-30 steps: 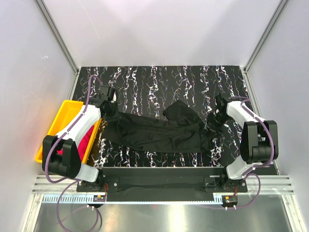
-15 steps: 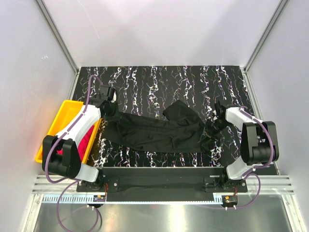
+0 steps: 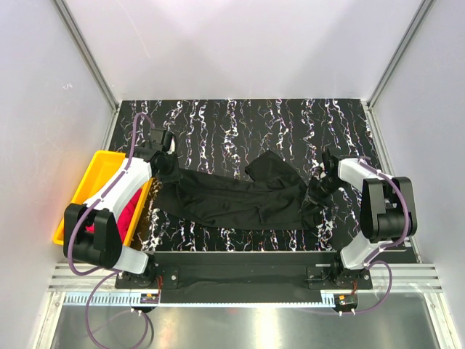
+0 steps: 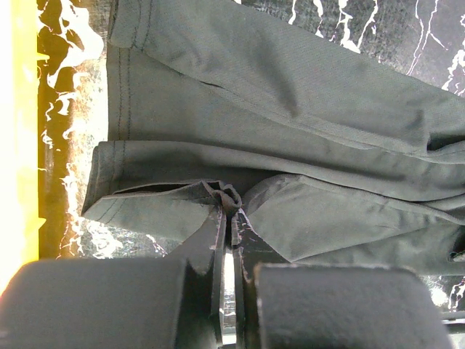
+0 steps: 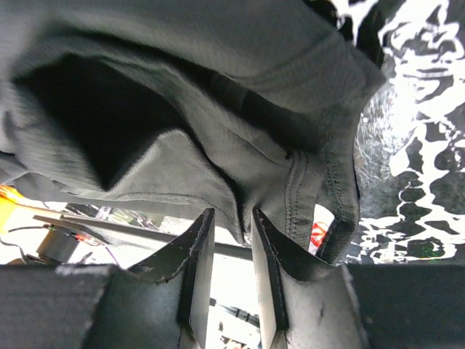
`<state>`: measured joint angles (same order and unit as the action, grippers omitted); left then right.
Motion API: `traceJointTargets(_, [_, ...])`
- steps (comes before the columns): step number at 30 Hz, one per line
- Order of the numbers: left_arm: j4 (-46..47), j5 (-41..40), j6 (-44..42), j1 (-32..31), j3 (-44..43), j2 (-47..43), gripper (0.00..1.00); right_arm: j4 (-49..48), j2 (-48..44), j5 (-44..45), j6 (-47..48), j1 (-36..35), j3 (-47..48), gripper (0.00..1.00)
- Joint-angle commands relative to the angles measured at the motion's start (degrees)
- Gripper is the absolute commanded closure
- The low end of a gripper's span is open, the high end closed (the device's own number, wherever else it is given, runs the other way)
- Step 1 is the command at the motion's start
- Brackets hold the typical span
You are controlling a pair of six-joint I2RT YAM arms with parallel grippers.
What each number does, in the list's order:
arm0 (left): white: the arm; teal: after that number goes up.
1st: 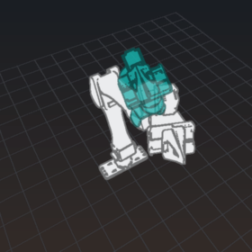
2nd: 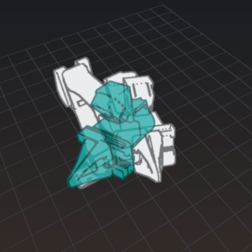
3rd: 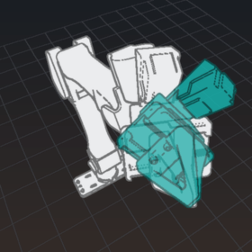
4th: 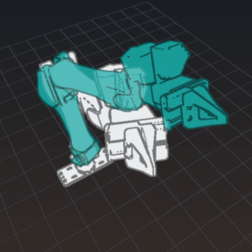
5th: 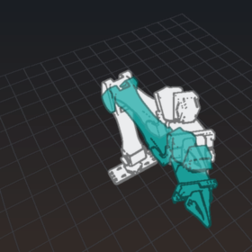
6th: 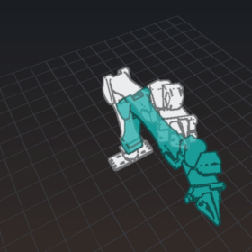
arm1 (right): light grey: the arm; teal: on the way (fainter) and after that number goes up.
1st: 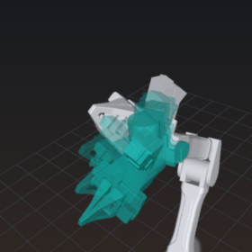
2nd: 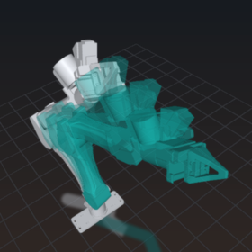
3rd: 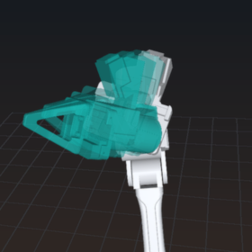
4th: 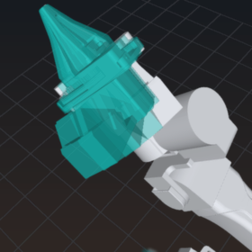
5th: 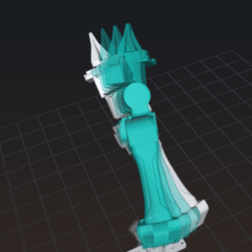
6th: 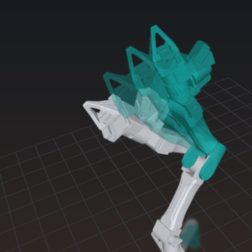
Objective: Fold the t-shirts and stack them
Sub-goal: Flatten the tshirt out
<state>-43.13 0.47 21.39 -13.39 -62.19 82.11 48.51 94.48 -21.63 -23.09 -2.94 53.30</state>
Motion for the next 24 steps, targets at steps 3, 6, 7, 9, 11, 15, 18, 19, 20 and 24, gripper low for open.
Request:
traceJointTargets(3, [1.91,1.11,-0.03,0.2,-0.47,0.07,1.0,-1.14,0.62,2.11,1.47,-0.14,3.3,0.66])
traceJointTargets(6, [1.91,1.2,-0.12,0.12,-0.56,0.42,1.0,-1.31,1.41,1.85,1.56,-0.05,3.83,0.67])
traceJointTargets(7, [1.91,1.2,-0.03,0.2,-0.65,0.42,1.0,-1.4,1.85,1.77,1.47,-0.14,3.83,0.67])
traceJointTargets(9, [1.91,1.29,-0.03,0.2,-0.65,0.6,1.0,-2.02,2.29,1.68,1.47,-0.14,3.66,0.67])
traceJointTargets(11, [1.83,1.46,-0.03,0.2,-0.73,0.78,1.0,-2.72,3.34,1.06,1.47,-0.05,3.39,0.67])
traceJointTargets(15, [1.83,1.64,-0.03,0.2,-0.91,0.86,1.0,-3.77,3.52,-1.13,0.68,-0.05,1.9,0.68])
traceJointTargets(18, [1.91,1.64,0.06,0.2,-0.74,0.86,1.0,-4.48,2.47,-2.01,0.07,-0.14,1.02,0.69])
traceJointTargets(19, [1.83,1.73,0.06,0.2,-0.65,1.04,1.0,-4.57,2.12,-2.28,-0.2,-0.14,0.84,0.7])
traceJointTargets(20, [1.91,1.81,0.15,0.2,-0.65,0.95,1.0,-4.65,2.03,-2.63,-0.37,-0.14,0.76,0.71])
traceJointTargets(24, [2.0,2.08,0.15,0.2,-0.82,1.21,1.0,-4.83,1.5,-4.3,-1.51,-0.57,-0.73,0.72])
